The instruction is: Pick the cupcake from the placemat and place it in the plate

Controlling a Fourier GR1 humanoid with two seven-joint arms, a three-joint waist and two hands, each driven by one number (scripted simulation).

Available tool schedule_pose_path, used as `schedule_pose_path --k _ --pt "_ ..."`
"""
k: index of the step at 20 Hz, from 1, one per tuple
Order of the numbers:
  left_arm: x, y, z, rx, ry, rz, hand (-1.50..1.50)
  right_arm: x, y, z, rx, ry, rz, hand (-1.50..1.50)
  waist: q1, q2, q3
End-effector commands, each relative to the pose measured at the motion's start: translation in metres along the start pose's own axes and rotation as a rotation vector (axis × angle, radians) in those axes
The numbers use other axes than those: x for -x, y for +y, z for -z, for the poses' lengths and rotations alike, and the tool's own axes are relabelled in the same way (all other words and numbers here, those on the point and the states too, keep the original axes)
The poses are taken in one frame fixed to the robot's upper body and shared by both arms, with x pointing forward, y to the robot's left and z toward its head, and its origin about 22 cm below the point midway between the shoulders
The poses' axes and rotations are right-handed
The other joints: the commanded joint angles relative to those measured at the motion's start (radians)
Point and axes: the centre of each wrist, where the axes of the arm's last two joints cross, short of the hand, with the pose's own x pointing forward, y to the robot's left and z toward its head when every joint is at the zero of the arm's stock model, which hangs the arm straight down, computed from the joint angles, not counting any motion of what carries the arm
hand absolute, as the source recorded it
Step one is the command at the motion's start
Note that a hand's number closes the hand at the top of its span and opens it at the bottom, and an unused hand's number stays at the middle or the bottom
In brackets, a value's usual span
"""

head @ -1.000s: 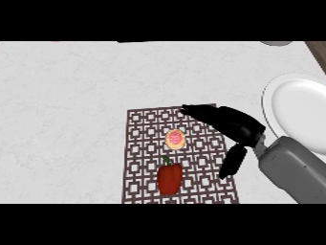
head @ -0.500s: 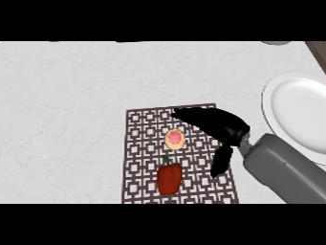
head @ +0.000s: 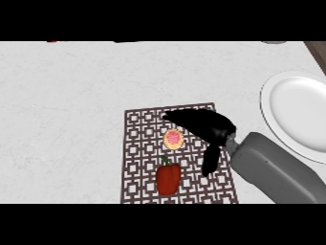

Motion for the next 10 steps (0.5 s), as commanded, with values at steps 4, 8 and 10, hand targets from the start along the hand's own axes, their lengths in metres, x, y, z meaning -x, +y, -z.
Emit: schedule_pose_path --k 4,8,10 --pt "-0.103 -0.034 0.019 0.110 -0.525 -0.164 0.00 -0.017 0.018 0.019 -0.105 -0.048 -0.050 1.50 -0.020 0.004 -0.017" --pt "-0.103 -0.034 0.019 0.114 -0.515 -0.172 0.00 -0.027 0.014 0.024 -0.086 -0.094 -0.055 1.50 -0.033 0.001 -0.017" --pt "-0.104 -0.035 0.017 0.111 -0.527 -0.173 0.00 -0.027 0.026 0.027 -0.084 -0.100 -0.047 1.50 -0.037 0.003 -0.015"
